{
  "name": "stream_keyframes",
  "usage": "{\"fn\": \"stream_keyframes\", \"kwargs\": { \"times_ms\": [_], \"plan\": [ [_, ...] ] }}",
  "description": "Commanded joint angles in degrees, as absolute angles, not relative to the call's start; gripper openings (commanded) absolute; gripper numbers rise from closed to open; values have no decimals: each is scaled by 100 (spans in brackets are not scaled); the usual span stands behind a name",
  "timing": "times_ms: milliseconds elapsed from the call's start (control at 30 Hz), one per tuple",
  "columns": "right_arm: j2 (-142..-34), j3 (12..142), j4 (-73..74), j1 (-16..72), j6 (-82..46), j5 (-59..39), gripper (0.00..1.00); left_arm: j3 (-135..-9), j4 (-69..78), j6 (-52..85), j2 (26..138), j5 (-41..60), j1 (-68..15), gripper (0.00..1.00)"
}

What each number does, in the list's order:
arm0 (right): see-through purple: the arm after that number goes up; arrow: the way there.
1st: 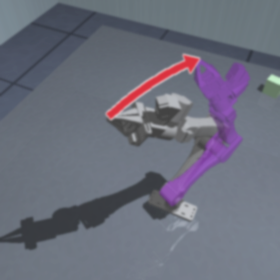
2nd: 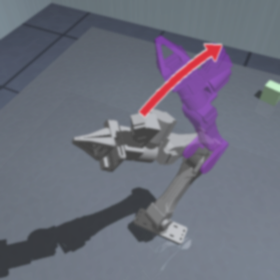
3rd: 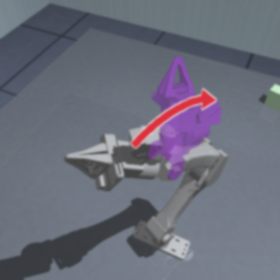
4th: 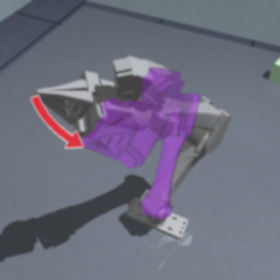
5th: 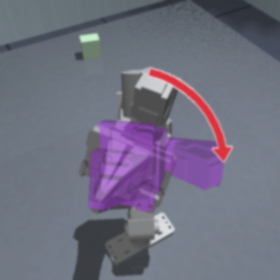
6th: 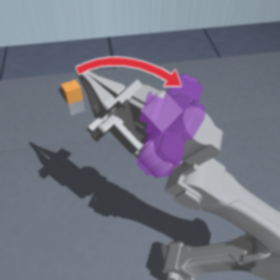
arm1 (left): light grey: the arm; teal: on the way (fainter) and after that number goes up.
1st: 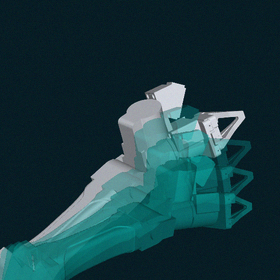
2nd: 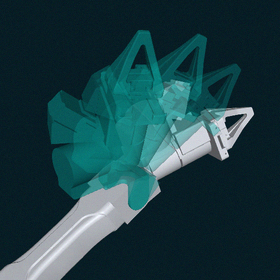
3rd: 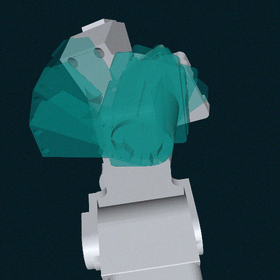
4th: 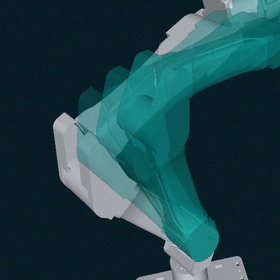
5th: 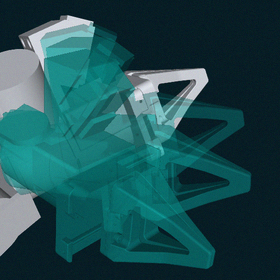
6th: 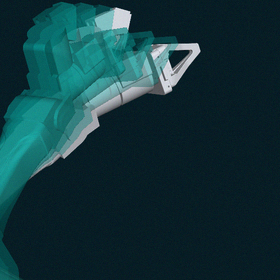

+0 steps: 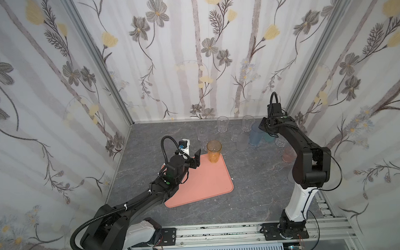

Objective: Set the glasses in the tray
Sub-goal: 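Grasp the blue frosted glass with the right gripper while left gripper lifts away, then carry the blue glass onto the tray beside the yellow glass and release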

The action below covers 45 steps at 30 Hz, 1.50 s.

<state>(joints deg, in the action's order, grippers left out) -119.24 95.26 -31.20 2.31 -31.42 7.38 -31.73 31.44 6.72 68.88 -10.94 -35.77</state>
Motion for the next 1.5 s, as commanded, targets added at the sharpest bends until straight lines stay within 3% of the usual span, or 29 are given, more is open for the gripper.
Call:
{"fn": "stream_keyframes", "kwargs": {
  "times_ms": [0,533,767,933,1133,1467],
  "plan": [
    [-12060,9589,-3042,223,-3094,591,37,-3244,3238,839,6950,-1142,-3563,76],
    [-11825,9345,-3346,296,-2666,1267,3,-3321,2921,906,6892,-1143,-3548,76],
    [-10717,9001,-3847,582,-2544,1710,0,-3683,2352,872,6751,-1446,-3532,75],
    [-9899,8763,-4359,961,-2536,1927,0,-4547,913,884,7022,-2150,-3524,75],
    [-9237,8636,-5257,1628,-2577,2395,0,-4790,606,1048,6952,-1814,-3483,76],
    [-8962,8204,-5850,3082,-2872,1863,0,-4567,624,1868,7183,-1376,-3428,76]
  ]
}}
